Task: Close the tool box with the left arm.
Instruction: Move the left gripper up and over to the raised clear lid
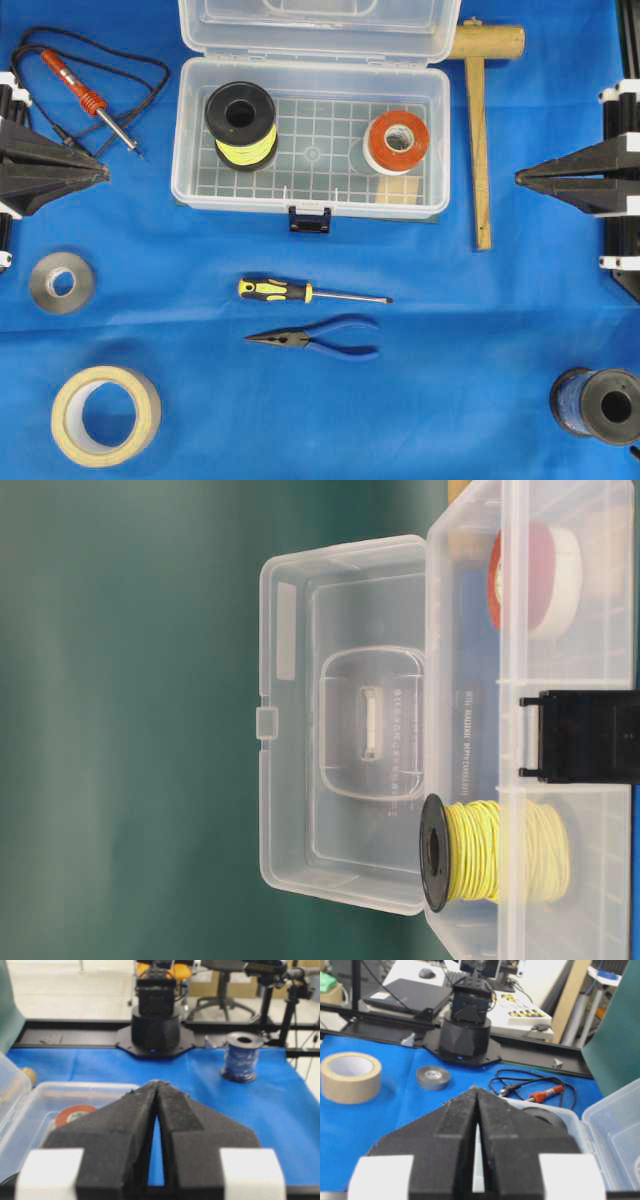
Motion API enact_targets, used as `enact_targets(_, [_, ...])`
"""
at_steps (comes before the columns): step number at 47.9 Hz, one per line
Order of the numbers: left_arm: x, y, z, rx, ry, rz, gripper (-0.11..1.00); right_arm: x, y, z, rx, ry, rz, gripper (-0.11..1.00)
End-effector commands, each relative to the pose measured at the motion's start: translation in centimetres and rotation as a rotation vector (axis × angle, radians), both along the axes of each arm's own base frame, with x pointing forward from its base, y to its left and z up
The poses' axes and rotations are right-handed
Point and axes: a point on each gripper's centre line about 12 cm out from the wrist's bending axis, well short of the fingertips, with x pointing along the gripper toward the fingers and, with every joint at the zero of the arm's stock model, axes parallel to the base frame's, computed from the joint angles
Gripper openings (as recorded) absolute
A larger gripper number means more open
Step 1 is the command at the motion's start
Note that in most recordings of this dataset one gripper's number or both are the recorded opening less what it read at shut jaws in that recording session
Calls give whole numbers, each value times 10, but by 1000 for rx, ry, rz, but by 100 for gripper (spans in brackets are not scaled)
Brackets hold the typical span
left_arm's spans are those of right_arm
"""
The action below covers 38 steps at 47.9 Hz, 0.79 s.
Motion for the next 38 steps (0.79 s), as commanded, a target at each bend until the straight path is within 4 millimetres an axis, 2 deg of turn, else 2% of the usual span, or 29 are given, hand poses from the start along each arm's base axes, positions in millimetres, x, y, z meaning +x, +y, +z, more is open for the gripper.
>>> enact_targets(1, [3,3,12,-7,-38,18,0,3,-4,19,-2,-44,-19,0])
enact_targets(10, [7,4,13,16,-20,23,0,4,-6,18,-3,8,-31,0])
enact_targets(16, [15,17,23,39,-17,84,0,4,-8,17,-3,22,-42,0])
enact_targets(33, [40,97,52,43,261,378,2,6,-11,9,-1,72,-53,0])
enact_targets(35, [44,104,53,56,290,392,6,6,-11,7,-1,80,-53,0])
enact_targets(38, [52,114,55,80,322,412,20,6,-11,6,0,89,-54,0])
